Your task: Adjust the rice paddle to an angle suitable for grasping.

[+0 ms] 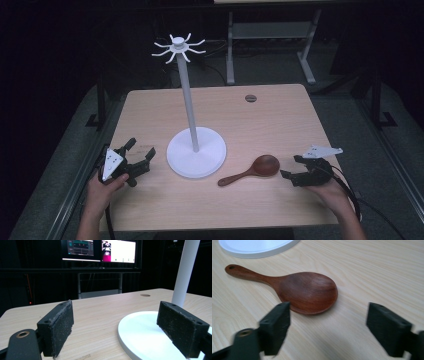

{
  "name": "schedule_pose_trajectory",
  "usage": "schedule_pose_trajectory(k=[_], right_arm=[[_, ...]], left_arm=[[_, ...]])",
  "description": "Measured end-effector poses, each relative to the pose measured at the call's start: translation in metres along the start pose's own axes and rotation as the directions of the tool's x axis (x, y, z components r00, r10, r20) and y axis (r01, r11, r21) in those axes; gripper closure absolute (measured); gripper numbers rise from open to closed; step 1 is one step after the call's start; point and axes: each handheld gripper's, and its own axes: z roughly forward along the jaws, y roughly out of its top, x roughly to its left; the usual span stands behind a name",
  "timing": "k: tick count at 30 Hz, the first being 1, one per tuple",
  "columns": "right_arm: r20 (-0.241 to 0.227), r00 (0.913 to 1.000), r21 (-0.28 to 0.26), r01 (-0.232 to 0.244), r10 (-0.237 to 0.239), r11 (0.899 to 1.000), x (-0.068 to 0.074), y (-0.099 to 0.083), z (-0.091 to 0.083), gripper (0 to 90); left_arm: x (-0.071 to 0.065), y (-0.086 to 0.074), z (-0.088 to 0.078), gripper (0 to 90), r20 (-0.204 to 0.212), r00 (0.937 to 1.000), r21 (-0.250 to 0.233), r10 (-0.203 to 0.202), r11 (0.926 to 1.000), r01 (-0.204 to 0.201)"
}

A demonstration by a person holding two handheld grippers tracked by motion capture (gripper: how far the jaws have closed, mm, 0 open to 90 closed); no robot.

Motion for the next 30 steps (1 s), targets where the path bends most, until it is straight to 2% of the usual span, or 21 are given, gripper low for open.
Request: schedule_pose_trajectory(k=[1, 2, 7, 8, 10, 16, 23, 30], right_arm=[[0.0, 1.0, 0.0, 0.0, 0.0, 1.0, 0.0, 0.0, 0.0, 25.1], [-0.011, 0.9999, 0.0, -0.001, 0.001, 1.0, 0.001, 0.004, 0.002, 31.2], [-0.027, 0.9996, 0.007, 0.011, -0.01, 1.0, 0.003, 0.015, 0.01, 50.7], [-0.027, 0.9996, 0.007, 0.011, -0.01, 1.0, 0.003, 0.015, 0.01, 50.7], [-0.05, 0.9985, 0.005, 0.02, -0.02, 1.0, 0.003, 0.025, 0.016, 60.6], [-0.066, 0.997, -0.002, 0.042, -0.042, 0.999, 0.005, 0.041, 0.027, 77.1], [-0.073, 0.9955, 0.006, 0.06, -0.06, 0.998, 0.007, 0.055, 0.043, 89.4], [-0.063, 0.9955, 0.044, 0.073, -0.07, 0.996, 0.008, 0.066, 0.062, 89.6]], left_arm=[[0.0, 0.0, 0.0, 13.4, 0.0, 1.0, 0.0, 0.0, 1.0, 0.0], [0.0, 0.0, 0.0, 13.4, 0.001, 1.0, 0.0, 0.001, 1.0, -0.001], [0.0, 0.0, 0.0, 13.4, 0.001, 1.0, -0.002, 0.0, 1.0, 0.0], [0.001, 0.0, 0.0, 13.4, 0.001, 1.0, -0.001, 0.001, 1.0, -0.001], [0.001, 0.0, 0.0, 13.4, -0.001, 1.0, -0.004, -0.002, 1.0, 0.002], [0.001, 0.0, -0.001, 13.4, -0.003, 1.0, -0.003, -0.003, 1.0, 0.003], [0.001, 0.0, -0.001, 13.4, -0.003, 1.0, -0.004, -0.003, 1.0, 0.003], [0.001, 0.0, -0.001, 13.4, -0.003, 1.0, -0.005, -0.005, 1.0, 0.005]])
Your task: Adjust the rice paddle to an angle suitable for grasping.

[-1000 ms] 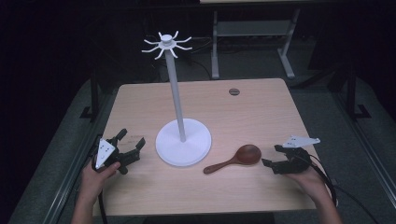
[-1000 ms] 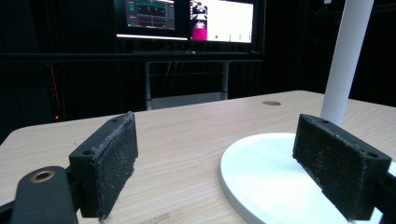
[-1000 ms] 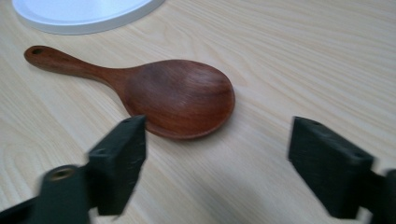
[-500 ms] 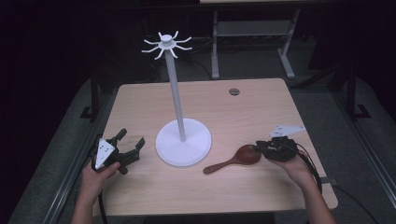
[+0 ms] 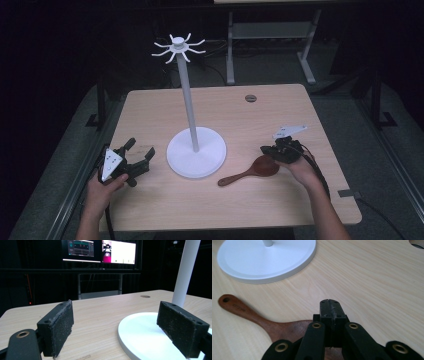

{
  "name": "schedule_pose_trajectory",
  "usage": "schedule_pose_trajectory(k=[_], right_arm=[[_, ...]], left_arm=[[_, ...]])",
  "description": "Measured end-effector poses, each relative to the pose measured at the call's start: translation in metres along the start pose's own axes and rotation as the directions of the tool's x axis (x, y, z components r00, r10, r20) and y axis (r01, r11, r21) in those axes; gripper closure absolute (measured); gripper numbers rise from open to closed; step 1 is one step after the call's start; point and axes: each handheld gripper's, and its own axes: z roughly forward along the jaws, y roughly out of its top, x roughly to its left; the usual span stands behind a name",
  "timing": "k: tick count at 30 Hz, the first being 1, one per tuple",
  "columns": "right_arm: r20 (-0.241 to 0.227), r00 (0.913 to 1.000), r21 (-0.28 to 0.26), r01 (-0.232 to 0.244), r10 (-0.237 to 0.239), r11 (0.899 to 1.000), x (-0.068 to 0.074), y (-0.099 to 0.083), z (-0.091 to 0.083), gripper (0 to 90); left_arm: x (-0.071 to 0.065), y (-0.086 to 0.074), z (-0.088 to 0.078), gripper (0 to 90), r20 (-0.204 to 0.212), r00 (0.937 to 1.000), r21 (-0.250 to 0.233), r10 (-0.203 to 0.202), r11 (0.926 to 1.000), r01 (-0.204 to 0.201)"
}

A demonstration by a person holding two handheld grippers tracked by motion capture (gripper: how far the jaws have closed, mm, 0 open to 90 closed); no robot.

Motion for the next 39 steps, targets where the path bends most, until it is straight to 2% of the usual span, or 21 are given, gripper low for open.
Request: schedule_pose_trajectory(k=[3, 6, 9, 19, 32, 39], right_arm=[[-0.005, 1.0, 0.007, 0.002, -0.002, 1.0, -0.001, 0.002, 0.005, 89.5], [-0.019, 0.9997, 0.052, 0.019, -0.018, 0.998, 0.0, 0.0, 0.014, 89.6], [-0.023, 0.9996, 0.073, 0.019, -0.017, 0.997, -0.001, -0.001, 0.021, 89.6], [-0.018, 0.9998, 0.089, 0.014, -0.013, 0.996, 0.0, -0.002, 0.031, 89.6], [-0.019, 0.9998, 0.118, 0.008, -0.006, 0.993, 0.0, -0.003, 0.03, 89.6], [-0.029, 0.9994, 0.131, 0.021, -0.017, 0.991, 0.003, -0.004, 0.027, 89.6]], left_arm=[[0.0, 0.0, 0.0, 13.4, 0.0, 1.0, -0.001, 0.0, 1.0, 0.0], [0.0, 0.0, 0.0, 13.4, 0.002, 1.0, -0.001, 0.0, 1.0, 0.0], [0.0, 0.0, 0.0, 13.4, 0.002, 1.0, -0.001, -0.001, 1.0, 0.001], [0.0, 0.0, 0.0, 13.4, 0.004, 1.0, 0.003, 0.003, 1.0, -0.003], [0.0, 0.0, 0.001, 13.4, 0.006, 1.0, 0.002, 0.002, 1.0, -0.002], [0.0, 0.0, 0.001, 13.4, 0.008, 1.0, 0.003, 0.003, 1.0, -0.003]])
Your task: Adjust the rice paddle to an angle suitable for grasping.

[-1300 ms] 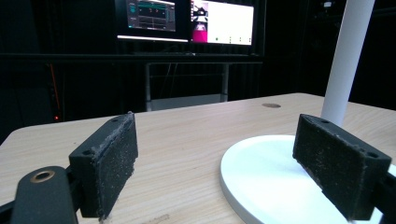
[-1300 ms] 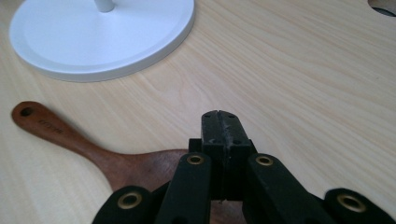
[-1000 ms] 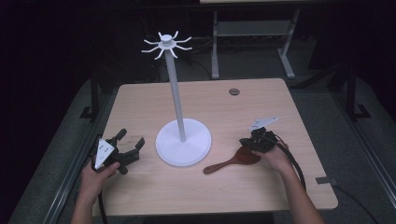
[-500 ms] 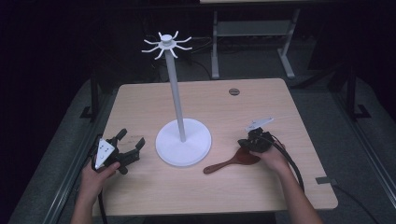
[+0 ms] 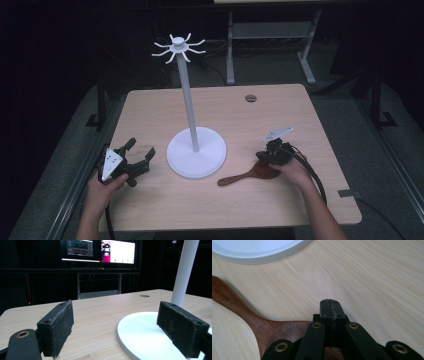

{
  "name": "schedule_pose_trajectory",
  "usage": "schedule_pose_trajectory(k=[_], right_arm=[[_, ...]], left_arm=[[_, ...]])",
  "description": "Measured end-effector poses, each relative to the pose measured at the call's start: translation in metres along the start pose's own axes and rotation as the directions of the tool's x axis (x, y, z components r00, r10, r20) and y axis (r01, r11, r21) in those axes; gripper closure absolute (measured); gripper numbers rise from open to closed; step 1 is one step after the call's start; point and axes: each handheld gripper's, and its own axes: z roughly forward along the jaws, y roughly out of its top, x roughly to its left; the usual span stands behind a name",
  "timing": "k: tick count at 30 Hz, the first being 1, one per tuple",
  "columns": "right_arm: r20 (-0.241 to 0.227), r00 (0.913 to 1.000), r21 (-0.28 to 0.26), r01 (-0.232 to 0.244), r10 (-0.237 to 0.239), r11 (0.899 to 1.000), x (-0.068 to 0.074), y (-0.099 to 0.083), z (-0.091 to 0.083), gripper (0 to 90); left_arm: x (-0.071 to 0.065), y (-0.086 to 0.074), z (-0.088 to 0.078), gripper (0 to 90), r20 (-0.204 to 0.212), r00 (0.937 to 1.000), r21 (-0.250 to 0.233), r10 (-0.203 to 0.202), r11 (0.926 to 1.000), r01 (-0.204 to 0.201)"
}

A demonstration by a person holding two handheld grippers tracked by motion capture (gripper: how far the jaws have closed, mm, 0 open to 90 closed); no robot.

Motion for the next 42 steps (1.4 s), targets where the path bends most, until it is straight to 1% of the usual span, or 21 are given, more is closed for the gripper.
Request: schedule_pose_trajectory(k=[5, 9, 13, 14, 15, 20, 23, 24, 26, 27, 32, 33, 37, 39, 40, 41, 42], right_arm=[[-0.003, 1.0, 0.007, 0.003, -0.003, 1.0, 0.001, -0.001, -0.002, 89.6], [-0.013, 0.9999, 0.01, -0.001, 0.001, 1.0, 0.001, -0.004, -0.004, 89.6], [-0.015, 0.9999, 0.023, -0.008, 0.008, 1.0, 0.0, -0.008, -0.007, 89.6], [-0.013, 0.9999, 0.024, -0.003, 0.003, 1.0, 0.0, -0.009, -0.007, 89.6], [-0.012, 0.9999, 0.029, -0.01, 0.01, 1.0, 0.0, -0.01, -0.008, 89.7], [-0.014, 0.9998, 0.028, -0.011, 0.012, 1.0, -0.001, -0.015, -0.012, 89.6], [-0.021, 0.9995, 0.037, -0.022, 0.023, 0.999, 0.0, -0.017, -0.014, 89.7], [-0.02, 0.9997, 0.037, -0.011, 0.012, 0.999, -0.001, -0.018, -0.014, 89.6], [-0.02, 0.9995, 0.041, -0.021, 0.022, 0.999, 0.001, -0.019, -0.016, 89.6], [-0.019, 0.9997, 0.045, -0.012, 0.013, 0.999, 0.002, -0.021, -0.017, 89.6], [-0.018, 0.9998, 0.05, -0.01, 0.011, 0.999, 0.005, -0.023, -0.02, 89.6], [-0.021, 0.9996, 0.055, -0.015, 0.017, 0.998, 0.007, -0.024, -0.021, 89.7], [-0.012, 0.9999, 0.063, -0.01, 0.011, 0.998, 0.012, -0.027, -0.025, 89.6], [-0.009, 0.9999, 0.061, -0.008, 0.009, 0.998, 0.013, -0.026, -0.026, 89.6], [-0.007, 0.9999, 0.05, -0.007, 0.007, 0.999, 0.013, -0.025, -0.027, 89.6], [-0.019, 0.9998, 0.024, -0.004, 0.005, 1.0, 0.015, -0.022, -0.031, 89.6], [-0.019, 0.9998, 0.024, -0.004, 0.005, 1.0, 0.015, -0.022, -0.031, 89.6]], left_arm=[[0.0, 0.0, 0.0, 13.4, 0.0, 1.0, 0.0, 0.0, 1.0, 0.0], [0.0, 0.0, 0.0, 13.4, 0.001, 1.0, 0.002, 0.0, 1.0, 0.0], [0.0, 0.0, 0.0, 13.4, 0.001, 1.0, 0.002, 0.0, 1.0, 0.0], [0.0, 0.0, 0.0, 13.4, 0.001, 1.0, 0.001, 0.0, 1.0, 0.0], [0.0, 0.0, 0.0, 13.4, 0.001, 1.0, 0.002, 0.0, 1.0, 0.0], [0.0, 0.0, 0.0, 13.4, 0.001, 1.0, 0.002, 0.0, 1.0, 0.0], [0.0, 0.0, 0.0, 13.4, 0.001, 1.0, 0.002, 0.0, 1.0, 0.0], [0.0, 0.0, 0.0, 13.4, 0.001, 1.0, 0.002, 0.001, 1.0, -0.001], [0.0, 0.0, 0.0, 13.4, 0.001, 1.0, 0.002, 0.0, 1.0, 0.0], [0.0, 0.0, 0.0, 13.4, 0.001, 1.0, 0.002, 0.0, 1.0, 0.0], [0.0, 0.0, 0.0, 13.4, 0.001, 1.0, 0.001, 0.0, 1.0, 0.0], [0.0, 0.0, 0.0, 13.4, 0.0, 1.0, 0.001, 0.0, 1.0, 0.0], [0.0, 0.0, 0.0, 13.4, -0.002, 1.0, -0.002, 0.0, 1.0, 0.0], [0.0, 0.0, 0.0, 13.4, -0.002, 1.0, -0.002, 0.0, 1.0, 0.0], [0.0, 0.0, 0.0, 13.4, -0.001, 1.0, -0.002, -0.001, 1.0, 0.001], [0.0, 0.0, 0.0, 13.4, -0.002, 1.0, -0.002, -0.001, 1.0, 0.001], [0.0, 0.0, 0.0, 13.4, -0.001, 1.0, -0.002, 0.0, 1.0, 0.0]])
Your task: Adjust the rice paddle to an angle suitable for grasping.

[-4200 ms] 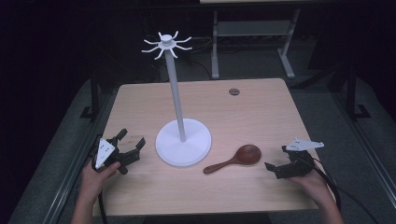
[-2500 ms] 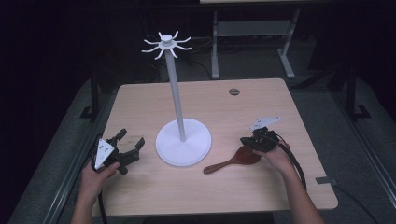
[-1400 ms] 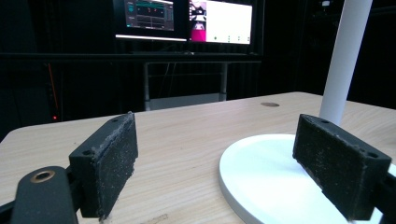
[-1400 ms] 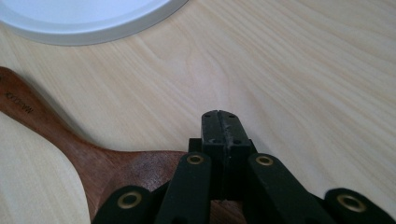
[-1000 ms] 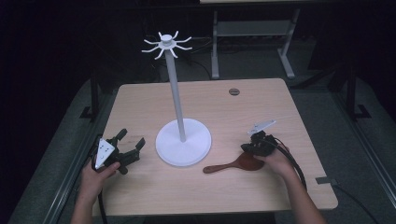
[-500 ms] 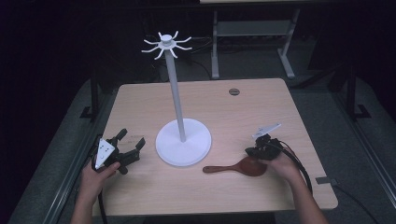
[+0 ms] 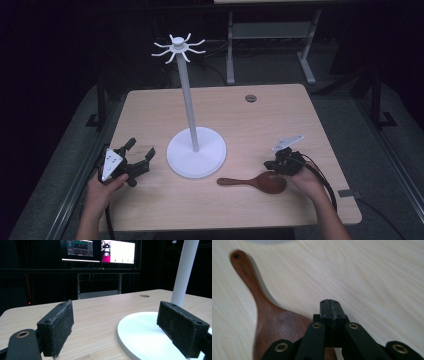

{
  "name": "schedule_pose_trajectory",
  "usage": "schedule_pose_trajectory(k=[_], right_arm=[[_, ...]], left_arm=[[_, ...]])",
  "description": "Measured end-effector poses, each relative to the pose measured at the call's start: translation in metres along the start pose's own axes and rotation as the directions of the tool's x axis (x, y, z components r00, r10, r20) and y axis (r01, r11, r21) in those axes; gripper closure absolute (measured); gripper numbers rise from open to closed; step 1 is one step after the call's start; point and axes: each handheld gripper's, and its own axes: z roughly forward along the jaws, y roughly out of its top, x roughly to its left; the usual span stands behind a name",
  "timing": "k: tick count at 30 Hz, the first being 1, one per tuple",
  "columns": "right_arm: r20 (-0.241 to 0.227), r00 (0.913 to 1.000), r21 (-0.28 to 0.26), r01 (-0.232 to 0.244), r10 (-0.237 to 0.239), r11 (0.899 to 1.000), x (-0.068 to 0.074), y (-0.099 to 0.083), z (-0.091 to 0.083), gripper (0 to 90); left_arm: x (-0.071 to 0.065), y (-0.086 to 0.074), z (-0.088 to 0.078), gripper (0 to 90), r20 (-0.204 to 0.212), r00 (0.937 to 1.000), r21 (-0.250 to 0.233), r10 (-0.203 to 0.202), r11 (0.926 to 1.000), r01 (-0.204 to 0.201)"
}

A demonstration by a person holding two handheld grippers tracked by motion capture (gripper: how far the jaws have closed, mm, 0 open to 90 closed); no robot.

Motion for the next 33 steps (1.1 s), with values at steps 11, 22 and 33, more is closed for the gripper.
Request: schedule_pose_trajectory(k=[11, 22, 33], right_arm=[[-0.139, 0.986, -0.067, 0.084, -0.093, 0.994, 0.038, 0.026, 0.012, 89.6], [-0.234, 0.9583, -0.081, 0.149, -0.164, 0.985, 0.076, 0.047, 0.038, 89.6], [-0.257, 0.9314, -0.06, 0.25, -0.257, 0.966, 0.109, 0.059, 0.07, 89.6]], left_arm=[[0.0, 0.0, 0.0, 13.4, 0.002, 1.0, 0.004, 0.0, 1.0, 0.0], [-0.001, 0.0, 0.0, 13.4, 0.002, 1.0, 0.004, -0.001, 1.0, 0.001], [-0.001, 0.0, 0.0, 13.4, 0.002, 1.0, 0.005, 0.0, 1.0, 0.0]])
